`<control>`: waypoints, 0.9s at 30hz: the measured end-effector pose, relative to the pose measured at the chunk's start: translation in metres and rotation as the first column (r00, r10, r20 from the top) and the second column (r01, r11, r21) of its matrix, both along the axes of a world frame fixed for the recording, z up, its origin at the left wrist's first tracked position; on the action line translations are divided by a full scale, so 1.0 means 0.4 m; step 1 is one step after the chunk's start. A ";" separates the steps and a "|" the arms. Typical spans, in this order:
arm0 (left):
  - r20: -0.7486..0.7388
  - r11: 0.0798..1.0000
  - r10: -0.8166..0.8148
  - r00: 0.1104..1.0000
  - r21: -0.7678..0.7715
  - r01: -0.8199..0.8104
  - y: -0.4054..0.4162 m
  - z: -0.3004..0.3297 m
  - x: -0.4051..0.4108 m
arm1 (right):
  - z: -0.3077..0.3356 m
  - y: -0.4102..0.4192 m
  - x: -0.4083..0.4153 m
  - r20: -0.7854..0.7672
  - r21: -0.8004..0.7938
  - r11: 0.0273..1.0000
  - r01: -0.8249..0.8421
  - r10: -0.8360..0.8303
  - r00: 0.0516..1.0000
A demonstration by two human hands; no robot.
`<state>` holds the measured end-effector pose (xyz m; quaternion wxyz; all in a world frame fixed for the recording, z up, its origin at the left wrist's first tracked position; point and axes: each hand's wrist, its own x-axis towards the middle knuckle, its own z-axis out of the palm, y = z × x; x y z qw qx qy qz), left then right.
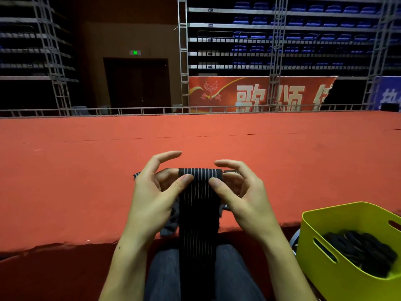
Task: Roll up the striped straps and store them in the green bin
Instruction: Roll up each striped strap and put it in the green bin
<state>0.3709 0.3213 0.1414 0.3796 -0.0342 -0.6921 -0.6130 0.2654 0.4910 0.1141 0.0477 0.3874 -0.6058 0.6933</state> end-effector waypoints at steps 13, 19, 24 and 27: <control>0.096 0.999 -0.029 0.995 -0.031 0.033 0.005 -0.004 0.001 | 0.008 -0.007 0.018 -0.046 -0.069 0.996 -0.048 0.045 0.998; 0.068 0.998 -0.064 0.996 0.006 0.064 0.012 -0.004 0.008 | -0.003 -0.005 0.010 -0.096 -0.047 0.999 -0.004 -0.001 0.995; 0.070 0.996 -0.028 0.997 -0.081 0.034 0.007 -0.009 0.007 | -0.004 0.008 0.009 0.025 -0.028 0.999 -0.020 0.021 0.999; 0.071 0.995 -0.019 0.997 -0.096 0.026 -0.002 -0.015 0.004 | -0.006 0.013 0.010 0.070 0.001 0.999 -0.047 0.047 0.996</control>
